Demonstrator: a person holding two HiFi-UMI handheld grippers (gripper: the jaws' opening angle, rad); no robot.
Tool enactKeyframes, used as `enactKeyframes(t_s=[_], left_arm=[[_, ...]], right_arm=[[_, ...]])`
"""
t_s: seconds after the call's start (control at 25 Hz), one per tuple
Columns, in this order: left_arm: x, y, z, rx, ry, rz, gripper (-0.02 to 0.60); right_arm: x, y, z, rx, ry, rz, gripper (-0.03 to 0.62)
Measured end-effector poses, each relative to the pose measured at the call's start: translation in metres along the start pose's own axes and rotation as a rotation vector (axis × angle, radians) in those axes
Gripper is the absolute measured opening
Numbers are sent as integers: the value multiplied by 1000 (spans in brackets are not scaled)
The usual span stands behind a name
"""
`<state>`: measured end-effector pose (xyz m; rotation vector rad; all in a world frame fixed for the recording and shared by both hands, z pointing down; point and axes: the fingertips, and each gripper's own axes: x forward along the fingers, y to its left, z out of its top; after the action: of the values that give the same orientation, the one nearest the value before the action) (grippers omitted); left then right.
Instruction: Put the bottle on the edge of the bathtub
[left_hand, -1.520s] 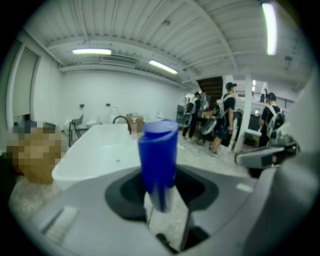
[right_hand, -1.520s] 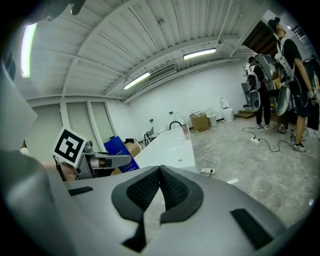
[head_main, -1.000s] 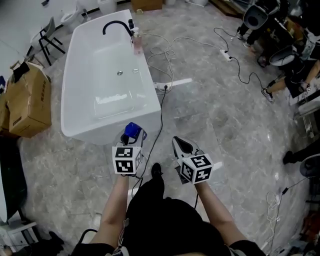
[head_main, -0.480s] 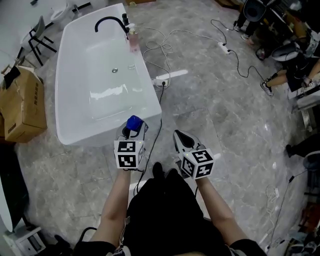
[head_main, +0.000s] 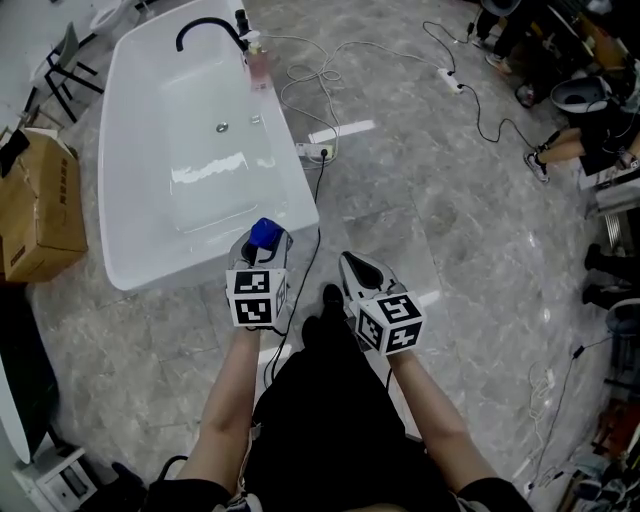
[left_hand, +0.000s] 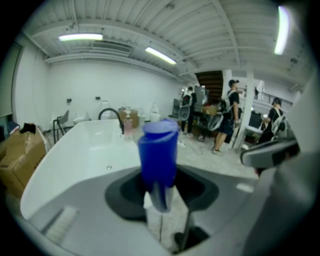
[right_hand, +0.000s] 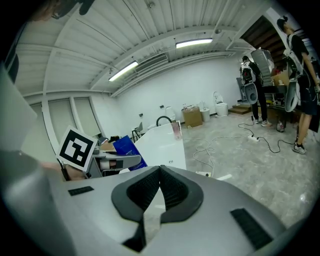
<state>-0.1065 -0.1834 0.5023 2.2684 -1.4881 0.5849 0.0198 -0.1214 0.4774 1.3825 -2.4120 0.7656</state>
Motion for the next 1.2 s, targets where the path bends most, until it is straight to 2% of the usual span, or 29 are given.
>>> enactKeyframes(t_s=[0.4,1.2], left_arm=[[45,-4,-6,27,18,15,167],[122,-5,-31,35,78,14,167]], right_arm=[[23,-23,-9,-19,43,33,3],[71,-58,-35,47,133,65,3]])
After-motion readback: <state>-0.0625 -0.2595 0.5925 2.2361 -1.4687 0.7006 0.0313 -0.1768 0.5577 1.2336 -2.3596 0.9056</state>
